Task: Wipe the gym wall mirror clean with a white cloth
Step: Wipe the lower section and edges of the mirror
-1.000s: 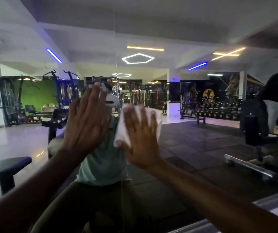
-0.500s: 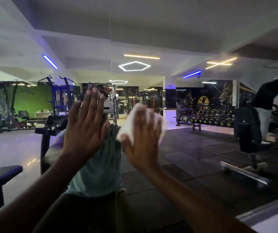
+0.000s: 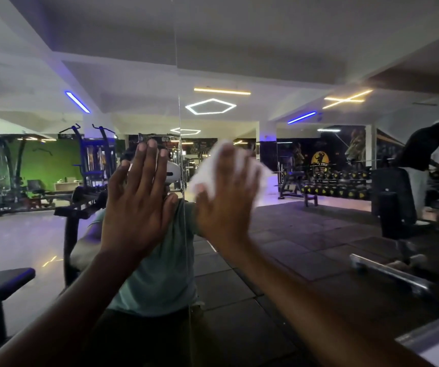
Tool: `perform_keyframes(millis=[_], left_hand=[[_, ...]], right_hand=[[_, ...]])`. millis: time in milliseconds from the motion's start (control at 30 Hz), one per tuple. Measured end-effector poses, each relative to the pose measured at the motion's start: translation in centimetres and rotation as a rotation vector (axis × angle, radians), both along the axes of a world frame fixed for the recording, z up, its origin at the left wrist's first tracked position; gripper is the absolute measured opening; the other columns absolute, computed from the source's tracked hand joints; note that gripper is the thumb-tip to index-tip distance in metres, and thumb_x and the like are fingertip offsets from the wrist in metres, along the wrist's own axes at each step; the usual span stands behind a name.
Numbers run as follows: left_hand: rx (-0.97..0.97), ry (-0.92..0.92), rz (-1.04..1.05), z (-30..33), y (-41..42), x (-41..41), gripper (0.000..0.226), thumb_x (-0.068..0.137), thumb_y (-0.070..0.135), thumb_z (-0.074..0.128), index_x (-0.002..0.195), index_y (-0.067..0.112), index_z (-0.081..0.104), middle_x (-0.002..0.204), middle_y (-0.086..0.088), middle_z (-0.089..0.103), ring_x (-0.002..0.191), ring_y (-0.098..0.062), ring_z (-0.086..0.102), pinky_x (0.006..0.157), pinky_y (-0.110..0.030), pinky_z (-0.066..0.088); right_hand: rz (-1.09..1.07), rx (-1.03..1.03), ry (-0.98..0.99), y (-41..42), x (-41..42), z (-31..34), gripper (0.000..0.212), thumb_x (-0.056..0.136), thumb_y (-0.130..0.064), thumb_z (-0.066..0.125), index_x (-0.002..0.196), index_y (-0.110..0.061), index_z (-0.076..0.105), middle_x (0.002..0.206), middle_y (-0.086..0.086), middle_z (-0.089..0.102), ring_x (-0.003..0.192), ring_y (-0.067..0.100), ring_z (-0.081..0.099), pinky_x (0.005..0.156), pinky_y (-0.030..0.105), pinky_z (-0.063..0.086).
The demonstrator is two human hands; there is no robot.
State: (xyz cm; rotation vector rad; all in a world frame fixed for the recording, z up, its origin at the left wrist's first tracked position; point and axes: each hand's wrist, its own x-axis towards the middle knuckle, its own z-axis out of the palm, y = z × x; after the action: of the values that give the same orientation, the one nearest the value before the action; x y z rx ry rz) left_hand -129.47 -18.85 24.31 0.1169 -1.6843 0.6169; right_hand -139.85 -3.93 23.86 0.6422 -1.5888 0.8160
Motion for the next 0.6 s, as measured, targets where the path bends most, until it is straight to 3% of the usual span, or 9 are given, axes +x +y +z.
perform_keyframes(millis=[67, 133, 200, 300, 400, 467, 600], left_hand=[[-0.010, -0.001, -0.003, 0.1, 0.0, 0.2, 0.070, 0.110, 0.039, 0.029, 0.167, 0.003, 0.011, 0.175, -0.019, 0.007, 0.163, -0.031, 0.008, 0.128, -0.052, 0.015], [-0.017, -0.009, -0.005, 0.1, 0.0, 0.4, 0.070, 0.109, 0.039, 0.029, 0.166, 0.002, 0.013, 0.175, -0.019, 0.007, 0.163, -0.032, 0.009, 0.127, -0.052, 0.014], [-0.017, -0.021, 0.000, 0.2, 0.0, 0.4, 0.070, 0.110, 0.040, 0.027, 0.166, 0.001, 0.014, 0.175, -0.020, 0.007, 0.163, -0.033, 0.009, 0.127, -0.054, 0.016], [-0.014, -0.010, -0.007, 0.2, 0.1, 0.3, 0.070, 0.110, 0.041, 0.027, 0.166, 0.001, 0.016, 0.174, -0.021, 0.009, 0.163, -0.034, 0.010, 0.127, -0.055, 0.019], [-0.014, 0.005, -0.013, 0.1, 0.0, 0.2, 0.070, 0.109, 0.041, 0.030, 0.166, 0.001, 0.016, 0.174, -0.021, 0.010, 0.162, -0.034, 0.011, 0.126, -0.057, 0.022], [-0.015, 0.007, -0.021, 0.0, 0.0, 0.1, 0.070, 0.110, 0.040, 0.029, 0.166, 0.001, 0.016, 0.174, -0.021, 0.009, 0.162, -0.034, 0.012, 0.127, -0.057, 0.022], [-0.008, -0.015, -0.039, 0.1, 0.1, 0.3, 0.070, 0.108, 0.036, 0.035, 0.166, 0.000, 0.016, 0.174, -0.020, 0.010, 0.163, -0.033, 0.011, 0.128, -0.055, 0.018]], right_hand=[[0.020, 0.283, 0.191, -0.2, 0.4, 0.0, 0.076, 0.106, -0.053, 0.025, 0.168, -0.010, 0.018, 0.177, 0.011, 0.011, 0.164, 0.035, 0.004, 0.129, 0.062, 0.004], [0.019, 0.334, 0.251, 2.3, -2.3, 1.8, 0.076, 0.106, -0.054, 0.024, 0.168, -0.010, 0.021, 0.177, 0.009, 0.013, 0.164, 0.032, 0.006, 0.129, 0.061, 0.007], [-0.047, 0.198, 0.164, 5.8, -6.1, 3.6, 0.079, 0.106, -0.058, 0.025, 0.168, -0.009, 0.021, 0.176, 0.011, 0.015, 0.163, 0.033, 0.011, 0.130, 0.058, 0.007], [-0.113, -0.126, -0.096, 10.8, -10.6, 5.0, 0.084, 0.105, -0.066, 0.011, 0.169, -0.011, 0.018, 0.176, 0.010, 0.016, 0.162, 0.032, 0.014, 0.129, 0.059, 0.013], [-0.107, -0.388, -0.272, 8.6, -8.5, 4.7, 0.086, 0.103, -0.067, 0.009, 0.169, -0.013, 0.018, 0.176, 0.011, 0.016, 0.162, 0.036, 0.015, 0.126, 0.063, 0.017], [-0.104, -0.278, -0.177, 4.1, -4.3, 2.4, 0.081, 0.105, -0.060, 0.019, 0.169, -0.012, 0.017, 0.176, 0.013, 0.013, 0.162, 0.038, 0.012, 0.128, 0.063, 0.013], [0.004, 0.246, 0.106, -0.5, 1.0, -2.4, 0.079, 0.105, -0.058, 0.022, 0.169, -0.013, 0.015, 0.177, 0.011, 0.004, 0.164, 0.035, -0.002, 0.129, 0.062, 0.004]])
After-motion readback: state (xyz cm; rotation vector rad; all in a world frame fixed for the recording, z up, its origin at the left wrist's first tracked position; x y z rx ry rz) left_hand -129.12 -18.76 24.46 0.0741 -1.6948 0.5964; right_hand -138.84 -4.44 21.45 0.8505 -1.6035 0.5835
